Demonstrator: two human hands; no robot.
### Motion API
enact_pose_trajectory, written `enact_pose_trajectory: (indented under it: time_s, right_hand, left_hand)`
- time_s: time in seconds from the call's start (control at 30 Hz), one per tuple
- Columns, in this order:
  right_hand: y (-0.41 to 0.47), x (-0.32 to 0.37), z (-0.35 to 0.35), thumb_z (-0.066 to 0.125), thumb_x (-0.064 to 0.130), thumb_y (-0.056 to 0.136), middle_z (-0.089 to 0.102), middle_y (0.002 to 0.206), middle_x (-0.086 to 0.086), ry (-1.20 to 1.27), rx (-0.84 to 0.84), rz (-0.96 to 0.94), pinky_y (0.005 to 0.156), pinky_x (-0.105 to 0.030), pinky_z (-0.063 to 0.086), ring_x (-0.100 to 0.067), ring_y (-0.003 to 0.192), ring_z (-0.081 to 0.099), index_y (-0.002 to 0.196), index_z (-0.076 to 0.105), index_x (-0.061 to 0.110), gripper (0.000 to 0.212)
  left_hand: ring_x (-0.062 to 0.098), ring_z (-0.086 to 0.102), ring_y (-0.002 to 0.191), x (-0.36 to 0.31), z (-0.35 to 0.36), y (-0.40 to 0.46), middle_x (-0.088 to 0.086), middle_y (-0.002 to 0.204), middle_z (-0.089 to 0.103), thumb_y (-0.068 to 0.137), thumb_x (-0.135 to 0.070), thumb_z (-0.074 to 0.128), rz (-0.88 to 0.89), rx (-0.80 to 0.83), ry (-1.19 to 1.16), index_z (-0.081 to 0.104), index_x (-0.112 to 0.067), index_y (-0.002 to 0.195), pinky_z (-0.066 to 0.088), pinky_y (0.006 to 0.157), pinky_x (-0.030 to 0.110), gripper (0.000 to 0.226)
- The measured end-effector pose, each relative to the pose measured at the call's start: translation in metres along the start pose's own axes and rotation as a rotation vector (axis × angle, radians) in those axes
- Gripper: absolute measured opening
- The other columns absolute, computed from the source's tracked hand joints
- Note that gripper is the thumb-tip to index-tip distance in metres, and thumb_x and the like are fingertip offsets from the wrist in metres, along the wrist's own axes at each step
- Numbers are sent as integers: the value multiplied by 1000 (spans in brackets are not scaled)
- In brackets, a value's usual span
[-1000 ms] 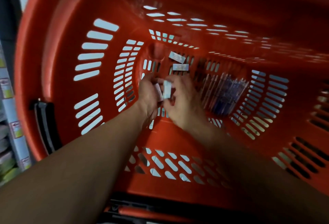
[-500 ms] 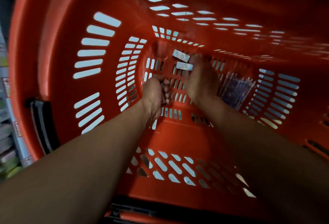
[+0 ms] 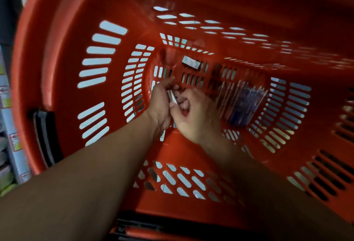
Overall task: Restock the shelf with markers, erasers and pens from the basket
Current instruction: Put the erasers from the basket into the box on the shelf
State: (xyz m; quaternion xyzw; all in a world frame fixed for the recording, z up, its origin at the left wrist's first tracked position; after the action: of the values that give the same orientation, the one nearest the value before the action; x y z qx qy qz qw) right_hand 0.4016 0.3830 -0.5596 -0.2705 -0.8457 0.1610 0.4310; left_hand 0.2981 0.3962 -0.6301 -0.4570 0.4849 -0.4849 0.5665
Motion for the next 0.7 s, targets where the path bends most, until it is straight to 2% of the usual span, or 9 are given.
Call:
enact_pose_trajectory:
  time_s: [0.03, 0.07, 0.17, 0.23, 0.33, 0.4, 0.57, 0.63, 0.7]
  right_hand:
    - [2, -4, -1, 55, 48, 88, 56, 87, 13, 15, -12, 29, 67, -22, 42, -5, 80, 54, 87, 56, 29, 20]
    - [6, -10, -3, 53, 46, 90, 57, 87, 13, 21, -35, 66, 67, -23, 41, -5, 80, 54, 88, 57, 29, 18]
    - [26, -25, -14, 53, 31, 98, 62, 98, 6, -37, -130, 138, 73, -28, 43, -13, 90, 60, 106, 64, 21, 17]
    - [45, -27, -18, 53, 25, 100, 66, 113, -4, -108, -143, 123, 80, -34, 49, -22, 102, 64, 118, 64, 16, 22]
    - [67, -29, -13, 57, 26, 101, 60, 133, -6, -169, -86, 107, 94, -39, 52, -26, 119, 61, 132, 58, 19, 32]
    - [74, -30, -11, 61, 28, 100, 61, 131, -4, -172, -89, 110, 92, -36, 52, -25, 118, 61, 133, 55, 22, 34]
    - [77, -34, -4, 53, 34, 104, 59, 130, -7, -285, -115, 150, 90, -38, 52, -28, 114, 63, 143, 47, 22, 41]
    - [78, -35, -1, 50, 37, 105, 57, 135, -9, -349, -114, 156, 93, -39, 51, -29, 117, 61, 147, 44, 21, 46]
    - [78, -40, 2, 49, 38, 106, 52, 144, -12, -388, -90, 190, 99, -40, 48, -31, 127, 57, 152, 41, 19, 51]
  left_hand:
    - [23, 59, 66, 0, -1, 1, 11, 75, 53, 100, -31, 52, 7, -1, 75, 61, -8, 84, 54, 73, 35, 29]
    - [24, 58, 68, -1, -3, 1, 12, 77, 52, 99, -26, 52, 19, -10, 135, 62, -6, 93, 52, 73, 36, 24]
    - [14, 37, 54, -2, -5, 2, 4, 70, 40, 100, -20, 50, 37, -38, 207, 56, -11, 93, 30, 48, 24, 13]
    - [12, 34, 53, 0, -6, 3, 2, 68, 40, 99, -18, 52, 35, -33, 253, 56, -10, 102, 26, 44, 23, 10]
    - [12, 37, 52, 4, -7, 4, 4, 67, 44, 97, -21, 56, 30, -22, 338, 59, -9, 87, 29, 44, 24, 16]
    - [13, 40, 51, 0, -8, 5, 4, 64, 47, 98, -28, 59, 58, -36, 370, 60, -14, 74, 32, 45, 25, 28]
    - [17, 49, 50, -13, -9, 5, 8, 63, 54, 101, -48, 59, 127, -93, 399, 59, -18, 65, 40, 47, 26, 47]
    - [22, 53, 54, -14, -9, 2, 10, 64, 57, 101, -54, 58, 123, -107, 394, 63, -16, 71, 43, 49, 27, 49]
    - [30, 62, 71, -13, -8, 0, 21, 81, 68, 100, -59, 56, 116, -106, 400, 70, -9, 91, 50, 60, 32, 52]
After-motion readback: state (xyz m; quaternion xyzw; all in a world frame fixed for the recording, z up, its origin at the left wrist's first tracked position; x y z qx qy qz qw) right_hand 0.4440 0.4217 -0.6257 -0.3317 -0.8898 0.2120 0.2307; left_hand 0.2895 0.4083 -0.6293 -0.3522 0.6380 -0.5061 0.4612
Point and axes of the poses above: each hand's wrist, its own y-axis towards the middle knuckle, its own z-axis out of the palm, x = y × z, the point moved 10 cm from there along y, towards the middle knuckle
